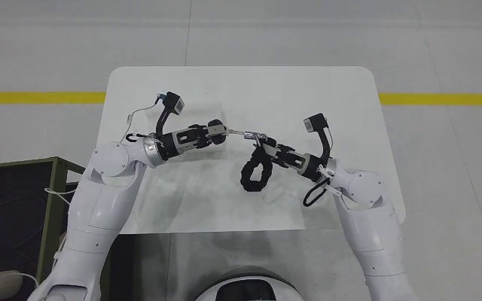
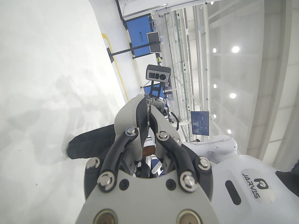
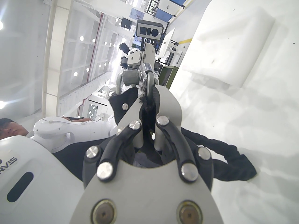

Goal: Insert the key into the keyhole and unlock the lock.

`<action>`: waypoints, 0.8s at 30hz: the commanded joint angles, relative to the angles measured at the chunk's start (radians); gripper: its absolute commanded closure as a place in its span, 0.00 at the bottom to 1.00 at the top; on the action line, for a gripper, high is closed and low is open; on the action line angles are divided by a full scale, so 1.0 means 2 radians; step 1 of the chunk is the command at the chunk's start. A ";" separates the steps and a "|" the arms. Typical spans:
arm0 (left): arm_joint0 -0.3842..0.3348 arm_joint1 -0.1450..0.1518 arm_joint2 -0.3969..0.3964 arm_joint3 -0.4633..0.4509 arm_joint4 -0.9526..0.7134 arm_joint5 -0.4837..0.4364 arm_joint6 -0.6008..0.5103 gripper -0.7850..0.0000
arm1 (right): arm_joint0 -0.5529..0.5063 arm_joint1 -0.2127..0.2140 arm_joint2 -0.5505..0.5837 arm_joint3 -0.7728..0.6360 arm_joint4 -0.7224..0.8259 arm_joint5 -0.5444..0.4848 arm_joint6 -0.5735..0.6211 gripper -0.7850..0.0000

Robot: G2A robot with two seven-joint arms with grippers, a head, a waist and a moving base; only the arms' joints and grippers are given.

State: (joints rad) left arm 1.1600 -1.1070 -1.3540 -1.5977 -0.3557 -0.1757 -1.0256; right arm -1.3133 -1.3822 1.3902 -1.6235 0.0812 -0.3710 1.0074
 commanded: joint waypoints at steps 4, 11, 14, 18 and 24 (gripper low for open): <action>0.001 -0.001 -0.003 0.001 0.002 0.000 -0.001 1.00 | 0.002 0.003 -0.003 0.001 0.003 0.000 -0.006 1.00; 0.002 -0.002 -0.006 -0.002 0.012 -0.002 0.000 1.00 | 0.005 0.007 -0.008 0.004 0.008 -0.002 -0.012 1.00; 0.003 -0.003 -0.006 -0.002 0.014 -0.003 0.001 1.00 | 0.006 0.009 -0.011 0.004 0.007 -0.003 -0.014 1.00; 0.003 -0.004 -0.007 -0.003 0.015 -0.002 -0.001 1.00 | 0.008 0.011 -0.014 0.005 0.008 -0.003 -0.017 1.00; 0.004 -0.005 -0.008 -0.002 0.014 -0.001 -0.003 1.00 | 0.009 0.014 -0.017 0.006 0.007 -0.003 -0.021 1.00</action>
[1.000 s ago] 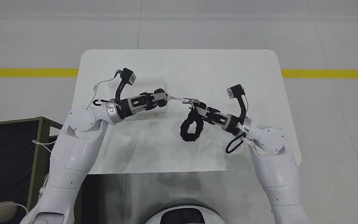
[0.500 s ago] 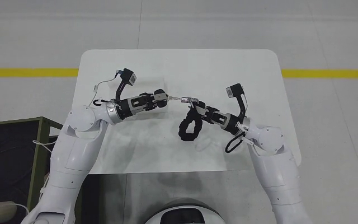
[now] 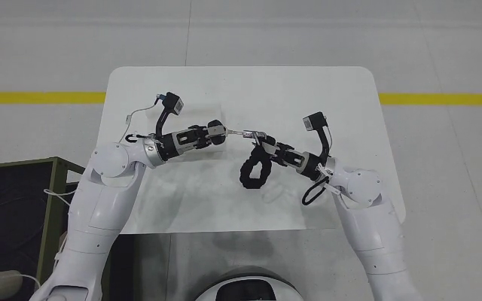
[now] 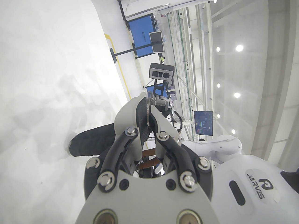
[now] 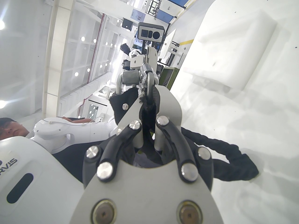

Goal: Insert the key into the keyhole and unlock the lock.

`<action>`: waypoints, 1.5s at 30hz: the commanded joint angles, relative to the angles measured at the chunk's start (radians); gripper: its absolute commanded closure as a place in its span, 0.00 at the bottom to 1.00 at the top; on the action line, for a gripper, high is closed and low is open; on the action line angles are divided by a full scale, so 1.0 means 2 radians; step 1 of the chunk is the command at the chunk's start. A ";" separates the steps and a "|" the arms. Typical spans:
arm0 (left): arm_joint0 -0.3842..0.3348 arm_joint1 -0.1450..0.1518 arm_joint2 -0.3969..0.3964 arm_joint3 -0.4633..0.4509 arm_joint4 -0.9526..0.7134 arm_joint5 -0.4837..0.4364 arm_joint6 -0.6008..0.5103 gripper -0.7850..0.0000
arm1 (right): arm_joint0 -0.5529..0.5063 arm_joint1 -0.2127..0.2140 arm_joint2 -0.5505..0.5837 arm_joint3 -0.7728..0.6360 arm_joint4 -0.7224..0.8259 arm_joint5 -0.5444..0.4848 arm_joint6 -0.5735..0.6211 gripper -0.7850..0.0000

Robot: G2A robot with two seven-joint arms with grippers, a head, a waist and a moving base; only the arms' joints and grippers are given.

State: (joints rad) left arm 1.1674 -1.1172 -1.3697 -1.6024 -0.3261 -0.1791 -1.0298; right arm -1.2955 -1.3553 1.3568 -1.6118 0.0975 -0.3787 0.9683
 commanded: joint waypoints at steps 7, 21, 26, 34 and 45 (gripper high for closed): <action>0.000 -0.002 -0.001 0.000 0.000 0.000 -0.006 1.00 | 0.002 0.004 -0.007 0.001 -0.001 0.002 -0.003 1.00; -0.001 -0.004 0.001 -0.006 0.017 -0.005 -0.011 1.00 | 0.003 0.010 -0.015 -0.006 -0.024 -0.002 -0.014 1.00; -0.002 -0.005 0.003 -0.007 0.025 -0.007 -0.014 1.00 | 0.003 0.012 -0.019 -0.009 -0.032 -0.003 -0.019 1.00; -0.003 -0.007 0.004 -0.005 0.027 -0.014 -0.019 1.00 | 0.003 0.015 -0.023 -0.012 -0.031 -0.004 -0.020 1.00; -0.008 -0.007 0.008 -0.002 0.030 -0.025 -0.045 1.00 | 0.004 0.017 -0.025 -0.010 -0.017 0.003 -0.020 1.00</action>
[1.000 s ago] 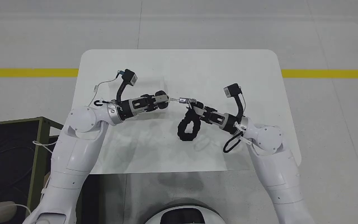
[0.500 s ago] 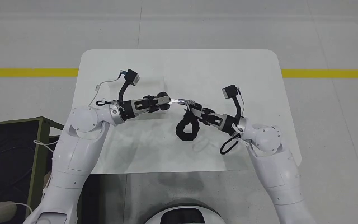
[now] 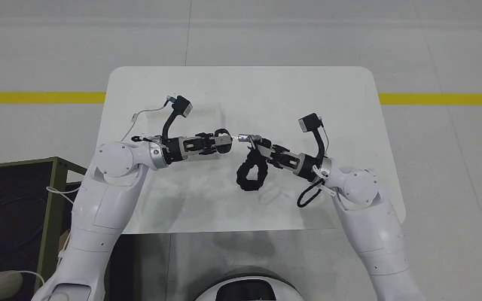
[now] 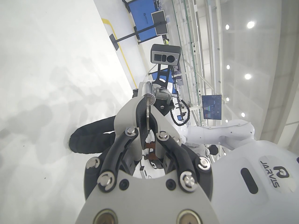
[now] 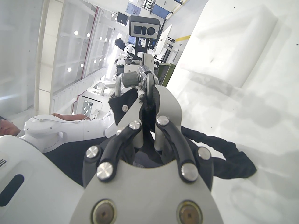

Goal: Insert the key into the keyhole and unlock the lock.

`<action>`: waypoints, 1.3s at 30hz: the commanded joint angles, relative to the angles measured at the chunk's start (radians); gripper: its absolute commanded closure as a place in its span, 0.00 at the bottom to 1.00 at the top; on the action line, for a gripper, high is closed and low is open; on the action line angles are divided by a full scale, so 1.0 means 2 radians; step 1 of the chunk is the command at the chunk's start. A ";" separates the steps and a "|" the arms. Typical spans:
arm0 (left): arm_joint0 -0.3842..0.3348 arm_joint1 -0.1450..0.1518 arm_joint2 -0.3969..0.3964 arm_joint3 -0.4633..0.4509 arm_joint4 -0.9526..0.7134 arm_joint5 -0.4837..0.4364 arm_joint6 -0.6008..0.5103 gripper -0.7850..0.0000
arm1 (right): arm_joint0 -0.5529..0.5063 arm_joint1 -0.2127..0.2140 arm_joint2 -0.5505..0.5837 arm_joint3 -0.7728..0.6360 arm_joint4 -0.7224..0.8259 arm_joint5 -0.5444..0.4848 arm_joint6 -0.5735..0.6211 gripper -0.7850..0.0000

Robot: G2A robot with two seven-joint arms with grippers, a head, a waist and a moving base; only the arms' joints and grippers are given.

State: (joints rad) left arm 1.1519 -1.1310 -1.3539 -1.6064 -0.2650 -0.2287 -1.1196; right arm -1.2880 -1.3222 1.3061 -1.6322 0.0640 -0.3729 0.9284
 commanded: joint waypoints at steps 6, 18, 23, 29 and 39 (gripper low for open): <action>0.000 0.000 0.000 0.000 0.000 0.000 0.000 1.00 | 0.000 0.000 0.000 0.000 0.000 0.000 0.000 1.00; 0.054 0.004 -0.015 -0.092 0.242 -0.171 0.135 1.00 | -0.030 0.006 0.009 -0.029 -0.005 0.008 -0.023 1.00; 0.058 0.004 -0.016 -0.096 0.301 -0.217 0.172 1.00 | -0.031 0.009 0.009 -0.032 -0.002 0.010 -0.024 1.00; 0.063 0.005 -0.022 -0.106 0.409 -0.300 0.232 1.00 | -0.028 0.011 0.007 -0.034 -0.002 0.013 -0.026 1.00; 0.073 0.001 -0.040 -0.126 0.631 -0.370 0.396 1.00 | -0.026 0.016 0.004 -0.035 -0.004 0.021 -0.026 1.00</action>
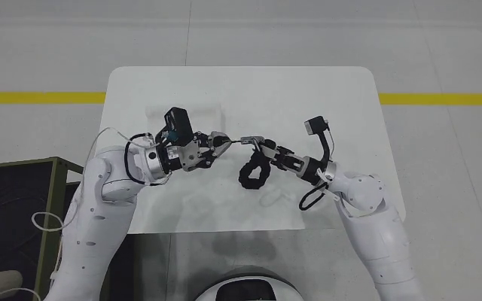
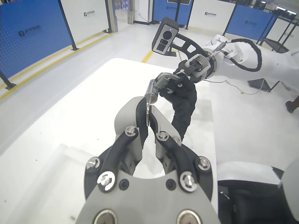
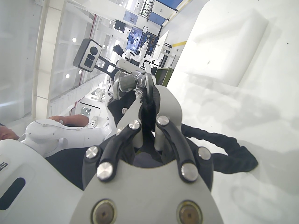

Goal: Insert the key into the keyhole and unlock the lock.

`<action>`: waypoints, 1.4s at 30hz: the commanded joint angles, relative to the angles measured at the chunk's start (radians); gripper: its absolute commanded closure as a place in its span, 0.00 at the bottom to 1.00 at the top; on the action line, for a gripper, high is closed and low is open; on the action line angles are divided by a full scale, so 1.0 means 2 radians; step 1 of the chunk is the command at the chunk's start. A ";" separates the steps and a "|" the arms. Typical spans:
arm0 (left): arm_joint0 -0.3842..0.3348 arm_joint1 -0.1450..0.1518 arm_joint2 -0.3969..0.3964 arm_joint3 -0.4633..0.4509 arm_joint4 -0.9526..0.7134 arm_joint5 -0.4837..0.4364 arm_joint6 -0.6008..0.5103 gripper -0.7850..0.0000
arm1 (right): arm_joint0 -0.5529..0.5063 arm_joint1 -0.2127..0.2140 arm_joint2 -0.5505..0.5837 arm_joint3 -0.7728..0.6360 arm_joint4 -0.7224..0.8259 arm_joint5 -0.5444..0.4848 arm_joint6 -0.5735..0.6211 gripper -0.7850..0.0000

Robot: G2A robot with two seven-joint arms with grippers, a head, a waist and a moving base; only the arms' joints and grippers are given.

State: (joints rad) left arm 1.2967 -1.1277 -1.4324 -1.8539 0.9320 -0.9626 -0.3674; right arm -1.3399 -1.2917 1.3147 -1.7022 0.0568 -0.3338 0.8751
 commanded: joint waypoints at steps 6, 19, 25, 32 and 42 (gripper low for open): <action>0.007 -0.001 0.004 -0.011 0.192 -0.017 0.131 1.00 | 0.001 0.003 -0.003 -0.004 -0.002 0.005 0.002 1.00; 0.012 0.010 0.036 0.010 0.484 0.084 0.383 1.00 | -0.005 0.009 -0.001 -0.011 -0.003 0.003 -0.007 1.00; 0.019 0.016 0.040 0.026 0.542 0.134 0.471 1.00 | -0.007 0.011 -0.003 -0.017 -0.003 0.005 -0.010 1.00; 0.019 0.016 0.039 0.028 0.541 0.135 0.472 0.00 | -0.011 0.016 0.017 -0.042 -0.120 0.006 -0.080 1.00; 0.019 0.016 0.039 0.028 0.541 0.135 0.472 0.00 | -0.045 0.030 0.012 -0.171 -0.605 -0.002 -0.208 1.00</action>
State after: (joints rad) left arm 1.3349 -1.0958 -1.3541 -1.7982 2.0130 -0.6927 0.5772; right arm -1.4197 -1.2344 1.3704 -2.0146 -0.8719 -0.3279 0.5004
